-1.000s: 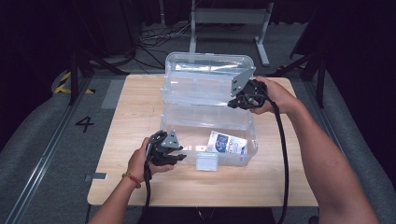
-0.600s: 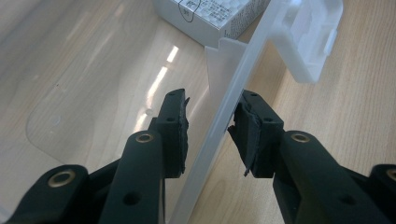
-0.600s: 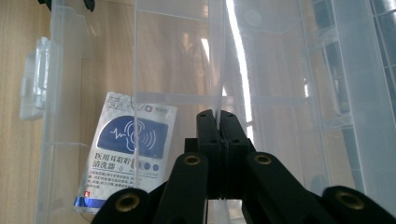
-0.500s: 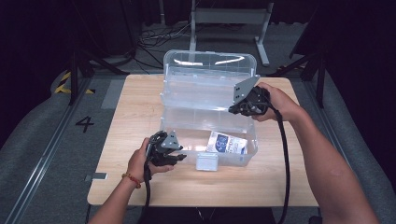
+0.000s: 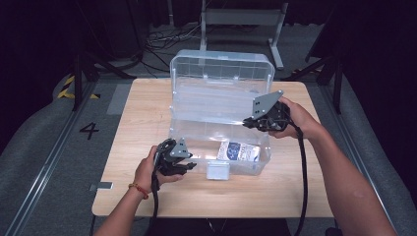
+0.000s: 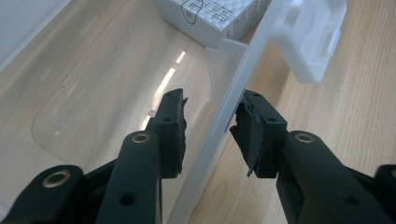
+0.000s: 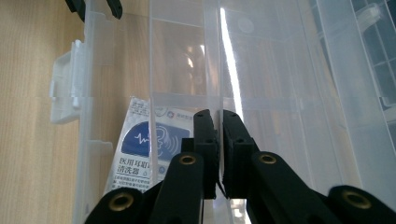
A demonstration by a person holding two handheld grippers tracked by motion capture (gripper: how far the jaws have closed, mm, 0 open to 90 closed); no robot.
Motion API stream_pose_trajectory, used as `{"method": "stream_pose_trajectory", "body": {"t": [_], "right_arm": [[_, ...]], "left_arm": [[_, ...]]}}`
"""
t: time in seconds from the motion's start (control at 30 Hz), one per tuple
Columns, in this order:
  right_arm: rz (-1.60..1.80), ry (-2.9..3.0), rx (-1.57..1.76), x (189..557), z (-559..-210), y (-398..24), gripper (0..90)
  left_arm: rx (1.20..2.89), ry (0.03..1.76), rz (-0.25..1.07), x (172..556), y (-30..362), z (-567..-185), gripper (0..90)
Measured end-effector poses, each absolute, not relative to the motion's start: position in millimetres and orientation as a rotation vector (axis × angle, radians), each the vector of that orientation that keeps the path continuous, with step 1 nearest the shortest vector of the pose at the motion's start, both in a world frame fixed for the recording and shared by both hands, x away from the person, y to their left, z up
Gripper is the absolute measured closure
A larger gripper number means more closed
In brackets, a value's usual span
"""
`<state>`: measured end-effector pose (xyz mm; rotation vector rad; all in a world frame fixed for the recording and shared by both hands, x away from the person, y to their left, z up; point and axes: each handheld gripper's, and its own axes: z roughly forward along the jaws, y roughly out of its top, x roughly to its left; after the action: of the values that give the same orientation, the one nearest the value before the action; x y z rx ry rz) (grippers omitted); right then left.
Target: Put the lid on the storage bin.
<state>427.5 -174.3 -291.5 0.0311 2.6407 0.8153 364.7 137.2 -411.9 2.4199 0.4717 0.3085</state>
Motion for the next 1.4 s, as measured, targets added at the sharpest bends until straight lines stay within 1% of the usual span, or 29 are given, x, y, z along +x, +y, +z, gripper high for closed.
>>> {"method": "stream_pose_trajectory", "body": {"t": [0.2, 0.37, 0.53, 0.63, 0.83, 0.97, 1.03, 1.13, 1.4], "right_arm": [[0.851, 2.635, 0.023, 421, -296, -177, 86.6], [0.829, 2.620, -0.003, 413, -300, -178, 85.6], [0.832, 2.596, -0.009, 409, -303, -177, 84.9], [0.861, 2.599, -0.001, 408, -305, -180, 85.0], [0.885, 2.597, 0.008, 407, -307, -182, 84.5], [0.899, 2.580, 0.013, 406, -309, -184, 84.1], [0.918, 2.582, 0.010, 406, -310, -185, 84.2], [0.936, 2.581, 0.013, 405, -311, -186, 84.2], [0.950, 2.568, 0.026, 403, -314, -186, 83.8]], "left_arm": [[2.415, 0.482, 0.317, 364, 137, -412, 61.5], [2.463, 0.474, 0.410, 359, 131, -413, 57.2], [2.432, 0.494, 0.398, 359, 132, -414, 56.2], [2.403, 0.502, 0.377, 358, 135, -413, 55.6], [2.333, 0.531, 0.328, 351, 146, -404, 50.0], [2.288, 0.537, 0.335, 341, 155, -393, 47.1], [2.254, 0.557, 0.360, 338, 160, -386, 43.7], [2.216, 0.565, 0.356, 335, 170, -375, 43.1], [2.103, 0.647, 0.419, 334, 191, -352, 39.3]]}}
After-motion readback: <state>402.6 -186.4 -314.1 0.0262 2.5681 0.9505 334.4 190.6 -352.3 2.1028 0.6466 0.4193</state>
